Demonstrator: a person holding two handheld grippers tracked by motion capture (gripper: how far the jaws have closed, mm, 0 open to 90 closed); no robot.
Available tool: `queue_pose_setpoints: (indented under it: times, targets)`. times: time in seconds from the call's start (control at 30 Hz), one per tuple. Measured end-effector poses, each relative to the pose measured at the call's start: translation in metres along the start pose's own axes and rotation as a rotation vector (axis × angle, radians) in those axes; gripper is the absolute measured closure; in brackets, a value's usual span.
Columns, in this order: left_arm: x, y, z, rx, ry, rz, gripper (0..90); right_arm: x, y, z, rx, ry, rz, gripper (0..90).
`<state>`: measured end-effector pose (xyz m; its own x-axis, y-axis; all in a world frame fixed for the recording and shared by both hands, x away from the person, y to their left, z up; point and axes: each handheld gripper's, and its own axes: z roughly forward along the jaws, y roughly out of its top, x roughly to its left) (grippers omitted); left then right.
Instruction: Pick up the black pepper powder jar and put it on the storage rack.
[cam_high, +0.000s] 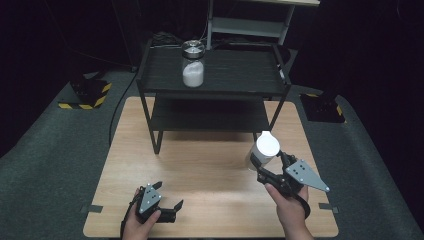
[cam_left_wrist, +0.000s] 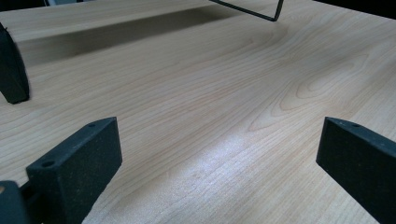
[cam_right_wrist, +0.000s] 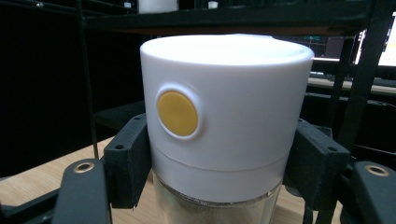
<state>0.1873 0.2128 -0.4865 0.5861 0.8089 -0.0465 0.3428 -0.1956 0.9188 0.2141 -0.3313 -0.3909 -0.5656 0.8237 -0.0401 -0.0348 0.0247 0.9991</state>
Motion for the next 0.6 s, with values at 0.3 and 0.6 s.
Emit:
queue_pose_setpoints:
  times: [0.3, 0.6]
  targets:
    - [0.000, 0.000, 0.000, -0.001, -0.003, 0.002, 0.4, 0.001, 0.011, 0.001, -0.032, 0.001, -0.005, 30.4]
    - [0.000, 0.000, 0.000, 0.000, -0.004, 0.002, 0.4, 0.000, 0.021, 0.004, -0.057, -0.004, -0.005, 30.4]
